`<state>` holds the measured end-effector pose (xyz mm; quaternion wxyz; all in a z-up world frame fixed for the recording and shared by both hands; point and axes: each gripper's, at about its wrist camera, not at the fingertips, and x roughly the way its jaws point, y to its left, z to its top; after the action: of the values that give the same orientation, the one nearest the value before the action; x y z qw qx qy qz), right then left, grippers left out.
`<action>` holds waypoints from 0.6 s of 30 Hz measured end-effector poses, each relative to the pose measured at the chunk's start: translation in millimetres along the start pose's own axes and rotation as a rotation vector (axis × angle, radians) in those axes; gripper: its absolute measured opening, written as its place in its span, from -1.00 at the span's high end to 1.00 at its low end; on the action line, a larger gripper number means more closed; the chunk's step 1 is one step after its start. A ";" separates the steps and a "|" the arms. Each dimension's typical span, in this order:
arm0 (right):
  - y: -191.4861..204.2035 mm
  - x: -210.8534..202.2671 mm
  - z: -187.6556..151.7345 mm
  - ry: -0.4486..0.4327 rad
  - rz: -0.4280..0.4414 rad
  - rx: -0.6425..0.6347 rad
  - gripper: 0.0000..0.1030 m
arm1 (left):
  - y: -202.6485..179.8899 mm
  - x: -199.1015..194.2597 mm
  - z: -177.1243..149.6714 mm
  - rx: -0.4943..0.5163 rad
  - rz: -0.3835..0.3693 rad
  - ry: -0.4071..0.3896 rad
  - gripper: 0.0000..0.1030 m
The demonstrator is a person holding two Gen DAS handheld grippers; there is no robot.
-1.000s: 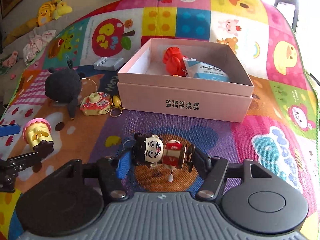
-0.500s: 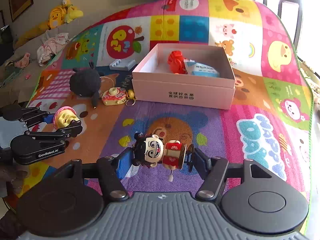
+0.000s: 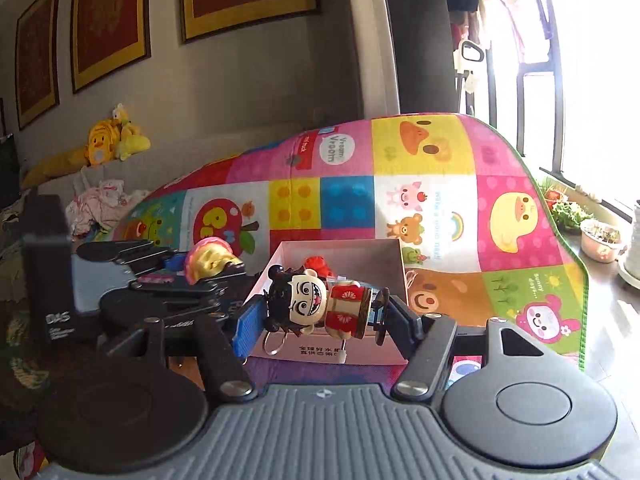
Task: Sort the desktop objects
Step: 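Lower the cupcake toy into the pink box with the left gripper while the right carries the figurine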
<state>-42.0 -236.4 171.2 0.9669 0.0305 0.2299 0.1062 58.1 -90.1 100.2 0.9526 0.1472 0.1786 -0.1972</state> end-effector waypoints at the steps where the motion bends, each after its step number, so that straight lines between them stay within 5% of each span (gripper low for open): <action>1: -1.1 2.6 -1.0 0.010 -0.006 -0.002 -0.26 | -0.9 11.9 0.0 0.001 -0.005 0.006 0.07; 4: -6.4 10.3 -4.6 0.037 -0.026 -0.001 -0.26 | 1.0 31.2 -7.4 -0.015 -0.055 0.028 -0.08; 6: -11.1 15.5 -6.6 0.053 -0.042 0.008 -0.26 | 3.4 29.2 -15.3 -0.036 -0.077 0.037 -0.55; 8: -15.6 22.0 -6.9 0.065 -0.057 0.013 -0.26 | 9.6 16.7 -27.5 -0.086 -0.098 0.043 -0.77; 12: -17.7 51.1 7.4 0.077 -0.067 -0.018 -0.26 | 24.6 -6.1 -53.6 -0.219 -0.137 0.094 -0.90; 18: -30.2 143.7 51.9 0.145 -0.092 0.041 -0.26 | 48.0 -35.8 -92.9 -0.345 -0.058 0.122 -0.99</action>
<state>112.4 -234.8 151.4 0.9508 0.0318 0.3027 0.0587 21.8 -3.7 41.6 0.9451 -0.0121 0.2713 -0.1817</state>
